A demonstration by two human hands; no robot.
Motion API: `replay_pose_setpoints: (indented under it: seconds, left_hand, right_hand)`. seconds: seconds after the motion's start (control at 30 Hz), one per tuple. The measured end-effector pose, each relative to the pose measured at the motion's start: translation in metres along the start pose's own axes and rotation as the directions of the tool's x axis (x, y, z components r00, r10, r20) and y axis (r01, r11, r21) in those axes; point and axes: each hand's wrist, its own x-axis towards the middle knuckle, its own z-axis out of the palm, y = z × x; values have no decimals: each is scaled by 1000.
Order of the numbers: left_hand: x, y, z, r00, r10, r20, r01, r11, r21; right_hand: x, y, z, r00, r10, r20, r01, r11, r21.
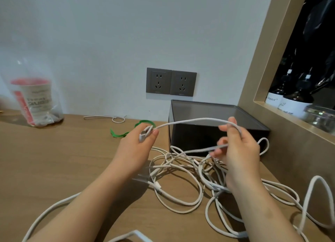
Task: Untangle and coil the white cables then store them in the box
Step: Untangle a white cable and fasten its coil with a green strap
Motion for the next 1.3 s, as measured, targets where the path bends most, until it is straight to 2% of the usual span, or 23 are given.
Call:
replay_pose_setpoints:
  seconds: [0.1,0.2,0.3,0.37,0.43,0.5,0.57,0.63,0.7,0.77,0.83,0.87,0.93,0.97,1.0,1.07,1.13,1.2,1.3]
  left_hand:
    - [1,-1,0,999,-42,32,45,996,-78]
    - [1,-1,0,990,-122,71,133,978,-162]
    - [2,-1,-2,981,-174,85,187,964,-191]
    - [1,-1,-2,981,-173,90,187,968,-168]
    - [0,0,-1,982,-159,99,172,976,-133]
    - [0,0,0,981,-168,98,181,974,-139]
    - [1,0,-1,973,-213,85,226,955,-191]
    - [2,-1,-1,963,-257,79,268,933,-239]
    - [2,-2,-1,958,-273,83,285,924,-256]
    - [2,-3,-1,957,-278,78,289,922,-257]
    - [2,-4,-1,963,-263,61,270,934,-232]
    - [2,-4,-1,969,-243,49,248,948,-198]
    - [1,-5,-1,982,-187,40,190,974,-120]
    - [0,-5,0,985,-165,45,169,980,-102]
    - [0,-5,0,986,-154,55,159,982,-103]
    - [-1,-3,0,982,-168,81,178,974,-137]
    - [-1,0,0,974,-203,99,219,956,-196]
    - [-1,2,0,970,-214,117,238,937,-257]
    - [0,6,0,965,-211,159,252,915,-316]
  right_hand:
    - [-1,0,-1,992,-120,-37,123,986,112]
    - [-7,1,0,933,-359,-42,360,933,22]
    - [-12,2,1,849,-529,13,529,849,-18]
    - [-12,5,0,810,-585,48,586,809,-34]
    - [-6,5,-4,808,-585,64,588,806,-64]
    - [-1,6,-8,825,-556,100,562,789,-249]
    - [4,10,-11,836,-522,172,521,654,-549]
    - [5,14,-11,855,-437,278,473,441,-763]
    - [3,13,-8,868,-333,369,461,263,-847]
    - [1,11,-5,848,-280,451,506,173,-845]
    - [-4,10,-2,757,-347,553,638,215,-739]
    - [-7,8,0,714,-372,593,697,298,-652]
    - [-14,8,3,675,-344,653,709,546,-446]
    - [-17,9,4,662,-335,671,686,630,-363]
    - [-20,11,5,641,-369,673,689,663,-293]
    - [-23,12,6,609,-498,617,735,646,-205]
    - [-21,12,5,615,-581,532,748,643,-162]
    - [-18,10,4,650,-586,483,728,662,-176]
    - [-16,11,3,699,-513,499,681,691,-244]
